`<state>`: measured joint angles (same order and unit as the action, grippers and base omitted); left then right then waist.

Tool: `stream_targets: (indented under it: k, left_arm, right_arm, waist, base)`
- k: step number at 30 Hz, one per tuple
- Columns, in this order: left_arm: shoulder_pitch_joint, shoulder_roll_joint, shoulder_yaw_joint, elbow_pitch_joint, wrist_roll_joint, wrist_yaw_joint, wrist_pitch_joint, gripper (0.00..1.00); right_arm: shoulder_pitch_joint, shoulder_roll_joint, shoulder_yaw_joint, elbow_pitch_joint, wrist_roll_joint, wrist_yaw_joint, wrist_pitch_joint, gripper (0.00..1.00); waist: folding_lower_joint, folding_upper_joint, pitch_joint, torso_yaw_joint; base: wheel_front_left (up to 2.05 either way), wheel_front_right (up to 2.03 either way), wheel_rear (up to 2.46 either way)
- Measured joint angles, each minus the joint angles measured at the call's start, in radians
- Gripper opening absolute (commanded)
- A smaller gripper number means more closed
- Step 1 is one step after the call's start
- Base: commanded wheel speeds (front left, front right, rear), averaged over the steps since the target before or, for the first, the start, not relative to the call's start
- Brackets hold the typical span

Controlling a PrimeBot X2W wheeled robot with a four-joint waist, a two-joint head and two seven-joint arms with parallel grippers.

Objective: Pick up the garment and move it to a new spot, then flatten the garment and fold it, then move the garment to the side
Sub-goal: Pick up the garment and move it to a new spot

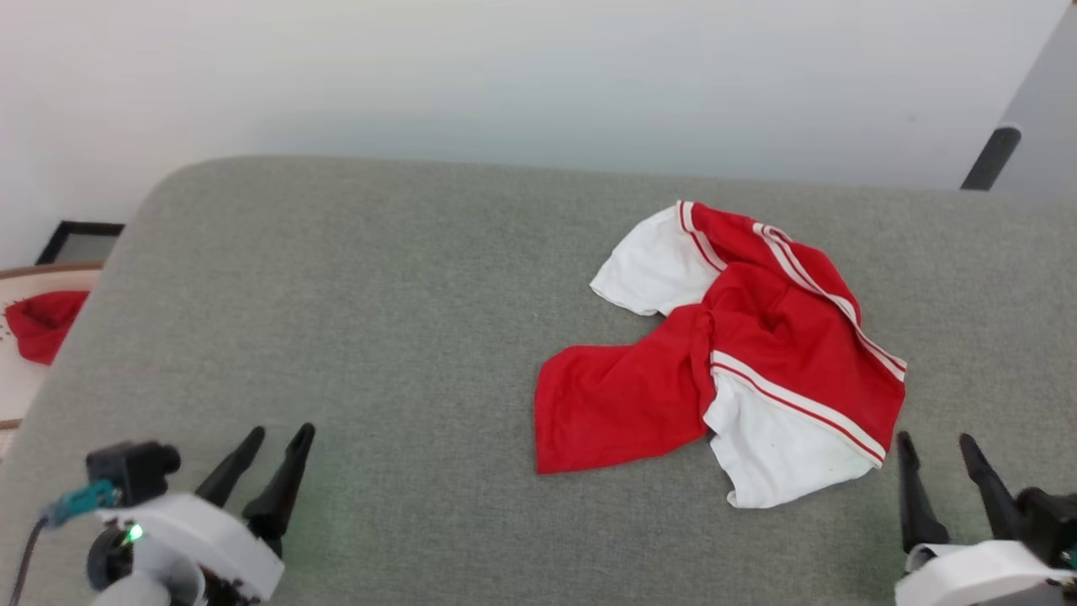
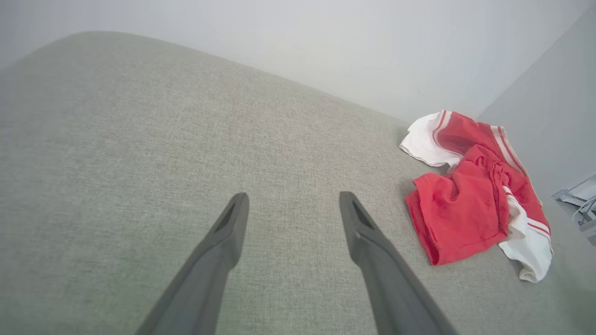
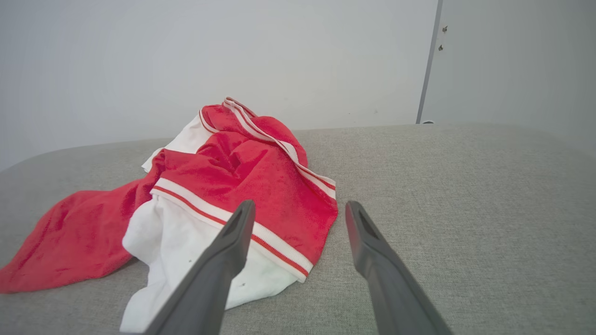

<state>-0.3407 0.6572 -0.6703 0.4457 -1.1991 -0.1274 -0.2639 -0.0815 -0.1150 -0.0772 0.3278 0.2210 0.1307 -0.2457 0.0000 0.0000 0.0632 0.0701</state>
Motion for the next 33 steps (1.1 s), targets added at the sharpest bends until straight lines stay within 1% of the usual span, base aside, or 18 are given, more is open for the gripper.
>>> stream_targets:
  k: [5, 7, 11, 15, 17, 20, 24, 28, 33]
  left_arm:
    - [0.13, -0.042, 0.188, -0.097, 0.233, 0.031, 0.0, 1.0]
    - [0.172, -0.061, 0.251, -0.137, 0.333, 0.046, 0.0, 1.0]
    - [0.227, -0.11, 0.375, -0.202, 0.5, 0.07, 0.0, 1.0]
    - [0.277, -0.169, 0.468, -0.251, 0.62, 0.065, 0.0, 1.0]
    - [0.299, -0.201, 0.508, -0.257, 0.654, 0.055, 0.0, 1.0]
    - [0.332, -0.234, 0.54, -0.239, 0.706, 0.038, 0.0, 1.0]
    - [0.342, -0.276, 0.581, -0.228, 0.735, 0.02, 0.0, 1.0]
    - [0.343, -0.298, 0.609, -0.221, 0.76, 0.005, 0.0, 1.0]
    - [0.341, -0.314, 0.627, -0.222, 0.779, 0.002, 0.0, 1.0]
  right_arm:
    - [0.016, -0.007, -0.022, -0.035, 0.008, 0.0, 0.01, 1.0]
    - [0.016, -0.007, -0.025, -0.047, 0.008, 0.0, 0.017, 1.0]
    - [0.009, -0.004, -0.023, -0.078, 0.008, 0.0, 0.023, 1.0]
    - [-0.01, -0.001, -0.015, -0.102, 0.008, 0.0, 0.032, 1.0]
    - [-0.013, 0.0, -0.01, -0.109, 0.008, 0.0, 0.035, 1.0]
    - [-0.011, 0.006, -0.004, -0.106, 0.008, 0.0, 0.035, 1.0]
    - [-0.01, 0.009, 0.001, -0.098, 0.009, 0.0, 0.034, 1.0]
    - [-0.01, 0.01, 0.001, -0.095, 0.009, 0.0, 0.031, 1.0]
    - [-0.014, 0.011, 0.001, -0.096, 0.007, 0.0, 0.031, 1.0]
  waist:
    - [0.0, 0.0, -0.02, 0.008]
    - [0.0, 0.0, -0.021, 0.003]
    - [0.0, 0.0, -0.021, -0.012]
    - [0.0, 0.0, -0.02, -0.028]
    - [0.0, 0.0, -0.019, -0.035]
    - [0.0, 0.0, -0.014, -0.043]
    - [0.0, 0.0, -0.006, -0.05]
    - [0.0, 0.0, -0.001, -0.052]
    - [0.0, 0.0, 0.005, -0.049]
  base:
    - [0.0, 0.0, 0.0]
    - [0.0, 0.0, 0.0]
    - [0.0, 0.0, 0.0]
    - [0.0, 0.0, 0.0]
    - [0.0, 0.0, 0.0]
    - [0.0, 0.0, 0.0]
    - [0.0, 0.0, 0.0]
    - [0.0, 0.0, 0.0]
    - [0.0, 0.0, 0.0]
